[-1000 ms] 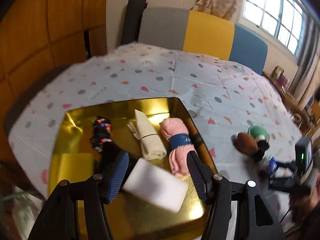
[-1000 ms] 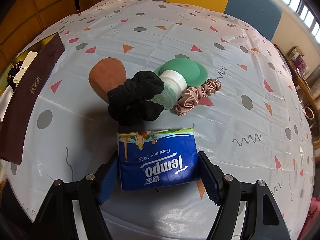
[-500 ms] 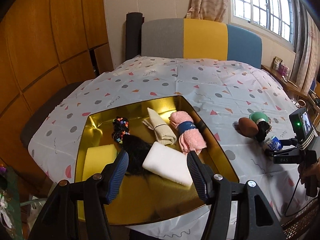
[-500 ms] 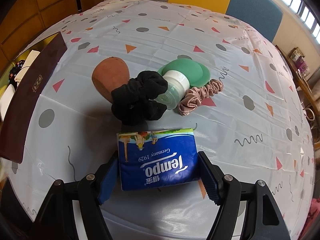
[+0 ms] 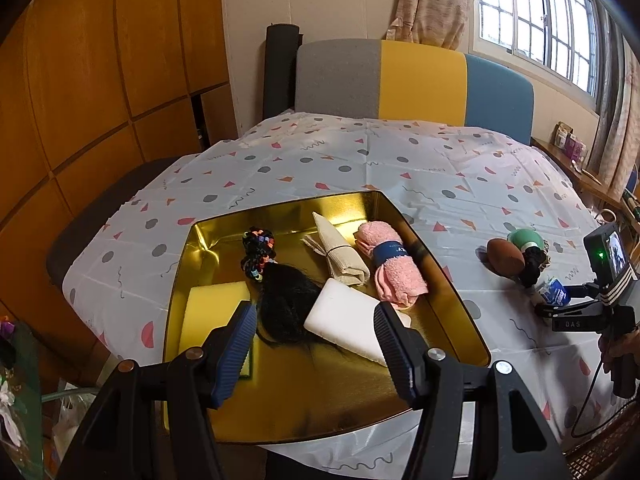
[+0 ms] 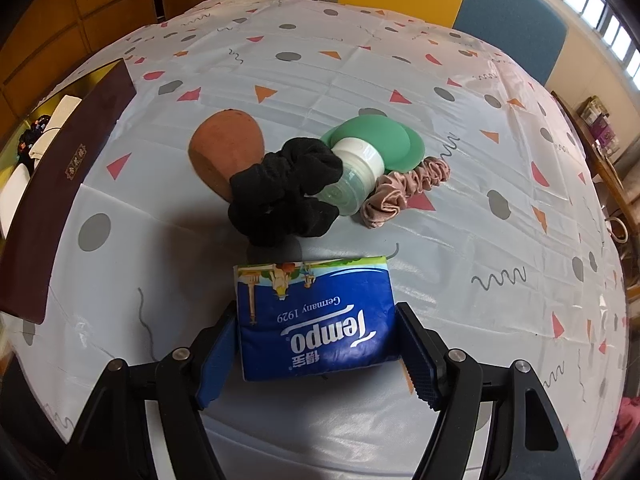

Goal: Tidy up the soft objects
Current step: 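Carry the blue Tempo tissue pack into the gold tray and open the right gripper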

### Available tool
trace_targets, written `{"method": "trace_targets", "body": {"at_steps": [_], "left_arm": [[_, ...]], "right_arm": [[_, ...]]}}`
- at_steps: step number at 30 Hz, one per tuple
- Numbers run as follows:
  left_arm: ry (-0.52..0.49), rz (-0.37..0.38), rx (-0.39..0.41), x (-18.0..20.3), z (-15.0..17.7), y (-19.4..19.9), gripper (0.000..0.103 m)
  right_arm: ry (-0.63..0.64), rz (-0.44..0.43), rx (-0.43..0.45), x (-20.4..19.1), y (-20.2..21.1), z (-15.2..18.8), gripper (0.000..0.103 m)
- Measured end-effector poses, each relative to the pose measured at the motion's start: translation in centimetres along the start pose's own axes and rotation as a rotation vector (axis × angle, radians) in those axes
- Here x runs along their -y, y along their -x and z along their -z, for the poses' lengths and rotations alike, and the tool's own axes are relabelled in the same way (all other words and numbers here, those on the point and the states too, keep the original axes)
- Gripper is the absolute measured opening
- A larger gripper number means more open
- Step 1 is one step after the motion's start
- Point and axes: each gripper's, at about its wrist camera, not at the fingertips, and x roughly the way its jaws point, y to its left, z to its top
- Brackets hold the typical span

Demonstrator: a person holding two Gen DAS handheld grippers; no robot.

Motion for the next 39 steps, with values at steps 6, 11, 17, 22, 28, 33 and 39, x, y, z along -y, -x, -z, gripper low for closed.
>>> {"method": "trace_targets", "body": {"at_steps": [6,11,17,22,28,33,39], "left_arm": [[0.018,-0.002,0.005,-0.8,0.1,0.2,0.062],[0.030,-0.004,-0.001,-1.3,0.5,0.2,0.062],[0.044,-0.010,0.000,-2.1,0.8,0.3,0.062],[0.055,-0.013,-0.002,-2.6,0.9,0.3,0.062],[0.095,-0.028,-0.001,-4.1,1.0,0.5,0.062],[0.164,-0.091,0.013,-7.4,0.9,1.0,0.062],[0.238,-0.163,0.008,-11.3,1.6,1.3,0.062]], "right_arm": [[0.015,-0.060,0.036,-2.1,2.1,0.0,0.074],[0.026,-0.093,0.081,-4.1,3.9,-0.2,0.074],[0.035,-0.154,0.131,-6.6,5.8,-0.4,0.074],[0.092,-0.229,0.192,-10.2,8.0,-1.2,0.074],[0.200,-0.343,0.226,-15.6,9.9,-2.4,0.074],[0.308,-0.417,0.207,-21.4,9.8,-3.2,0.074],[0.406,-0.460,0.154,-27.8,7.9,-3.6,0.074]]}}
